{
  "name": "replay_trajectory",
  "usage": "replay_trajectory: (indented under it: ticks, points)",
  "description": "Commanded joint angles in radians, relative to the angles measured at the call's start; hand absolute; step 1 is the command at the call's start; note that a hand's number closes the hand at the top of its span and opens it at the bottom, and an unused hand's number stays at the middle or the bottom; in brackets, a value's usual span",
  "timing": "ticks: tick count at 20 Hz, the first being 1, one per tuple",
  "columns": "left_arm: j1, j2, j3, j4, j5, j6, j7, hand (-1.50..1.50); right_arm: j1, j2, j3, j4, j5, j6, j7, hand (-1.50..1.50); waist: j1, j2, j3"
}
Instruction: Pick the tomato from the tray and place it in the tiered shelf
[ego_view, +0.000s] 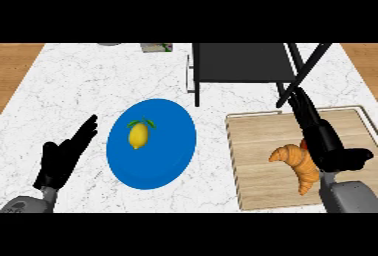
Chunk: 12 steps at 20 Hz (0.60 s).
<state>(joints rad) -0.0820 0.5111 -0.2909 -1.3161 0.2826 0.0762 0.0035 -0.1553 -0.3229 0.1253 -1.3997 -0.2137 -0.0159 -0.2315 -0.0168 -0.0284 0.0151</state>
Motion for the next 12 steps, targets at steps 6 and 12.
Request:
replay_trajectory:
  ticks: [6, 12]
  points:
    - [0.06, -0.067, 0.124, 0.049, 0.111, 0.114, 0.096, 0.0, -0.011, -0.424, -0.332, -0.115, 0.006, 0.146, -0.264, 1.5, -0.029, 0.014, -0.014]
    - [-0.009, -0.129, 0.1, 0.056, 0.139, 0.09, 0.181, 0.0, 0.055, -0.509, -0.443, 0.346, 0.041, 0.229, -0.404, -1.5, 0.014, 0.035, -0.013]
